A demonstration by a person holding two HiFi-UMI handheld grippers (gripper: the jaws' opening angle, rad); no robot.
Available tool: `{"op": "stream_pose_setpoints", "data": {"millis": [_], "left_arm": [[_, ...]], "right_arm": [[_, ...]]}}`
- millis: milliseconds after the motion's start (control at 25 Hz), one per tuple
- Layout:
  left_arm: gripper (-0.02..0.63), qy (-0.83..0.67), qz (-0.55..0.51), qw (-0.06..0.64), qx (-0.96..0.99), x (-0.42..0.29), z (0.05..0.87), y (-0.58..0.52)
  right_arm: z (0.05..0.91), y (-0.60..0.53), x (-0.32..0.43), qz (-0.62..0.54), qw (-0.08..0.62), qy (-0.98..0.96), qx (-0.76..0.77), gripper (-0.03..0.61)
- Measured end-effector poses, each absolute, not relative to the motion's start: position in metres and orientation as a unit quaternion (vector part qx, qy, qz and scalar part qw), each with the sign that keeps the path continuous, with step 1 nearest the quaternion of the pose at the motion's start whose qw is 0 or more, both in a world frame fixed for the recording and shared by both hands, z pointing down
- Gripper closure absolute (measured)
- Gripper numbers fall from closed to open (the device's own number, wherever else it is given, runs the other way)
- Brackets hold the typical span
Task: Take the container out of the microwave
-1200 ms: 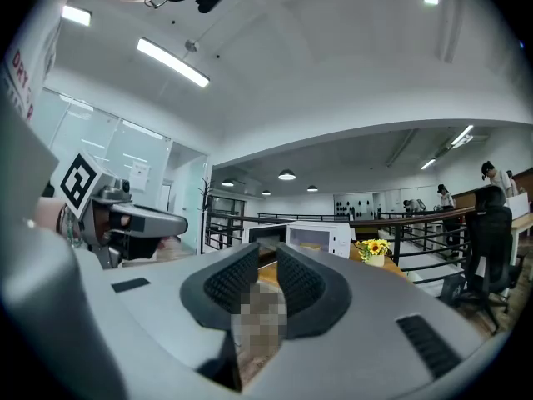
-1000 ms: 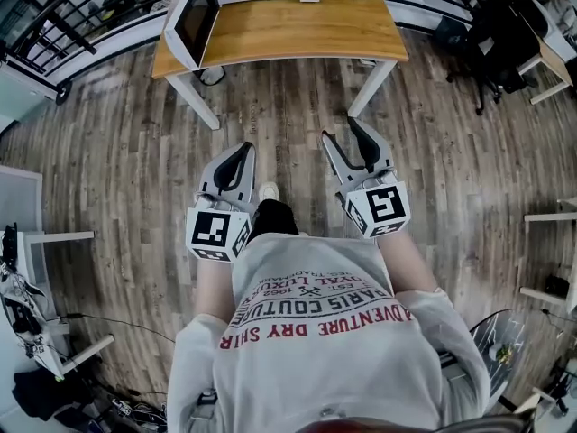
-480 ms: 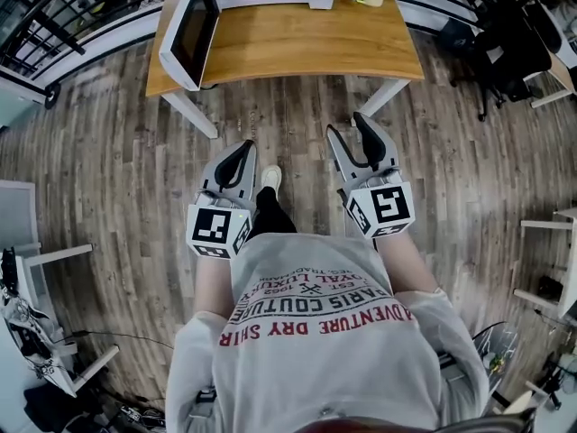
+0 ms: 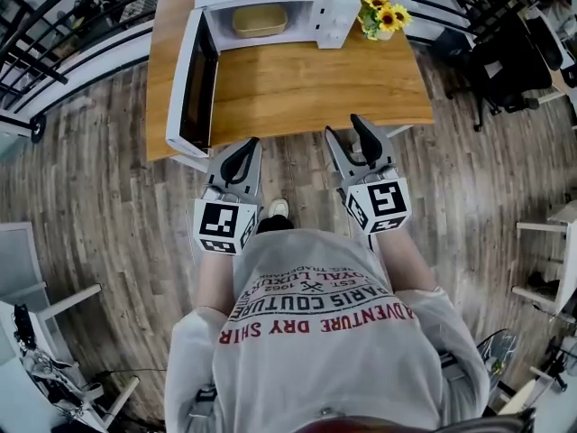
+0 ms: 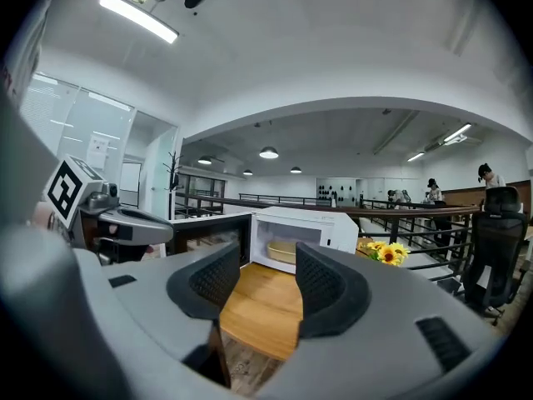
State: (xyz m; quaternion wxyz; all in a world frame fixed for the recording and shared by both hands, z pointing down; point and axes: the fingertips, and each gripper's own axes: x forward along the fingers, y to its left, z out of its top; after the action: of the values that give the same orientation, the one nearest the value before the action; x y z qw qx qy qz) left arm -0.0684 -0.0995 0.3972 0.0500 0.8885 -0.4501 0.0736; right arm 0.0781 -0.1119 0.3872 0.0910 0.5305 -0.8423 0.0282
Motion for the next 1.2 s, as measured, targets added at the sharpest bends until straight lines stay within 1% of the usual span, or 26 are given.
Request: {"op": "stream_pose_setpoints", "data": {"millis": [200,400,760,1200], "left_arm": [[0.600,-0.439,0.077,0.049,0.894,-0.078,0.391,-0.154],[0.600,-0.443,0.076,0.061,0.891,-0.085,0.391,-0.183],[0.600,-0.494,0.081,0.082,0.862,-0.091,0.403,-0.241],[0.600,-0.541,0.082,0.095,0.832,-0.092,0.418,-0.293]], "right_arm": [[0.393,-0.167,0.061,0.037,0.113,-0.843,0.524,0.370],[0.406,-0.202,0.047,0.059,0.132,-0.852,0.503,0.371],[0.430,-0.282,0.036,0.043,0.181,-0.880,0.436,0.371],[0.490,-0.377,-0.001,0.052,0.319,-0.902,0.287,0.370]]}}
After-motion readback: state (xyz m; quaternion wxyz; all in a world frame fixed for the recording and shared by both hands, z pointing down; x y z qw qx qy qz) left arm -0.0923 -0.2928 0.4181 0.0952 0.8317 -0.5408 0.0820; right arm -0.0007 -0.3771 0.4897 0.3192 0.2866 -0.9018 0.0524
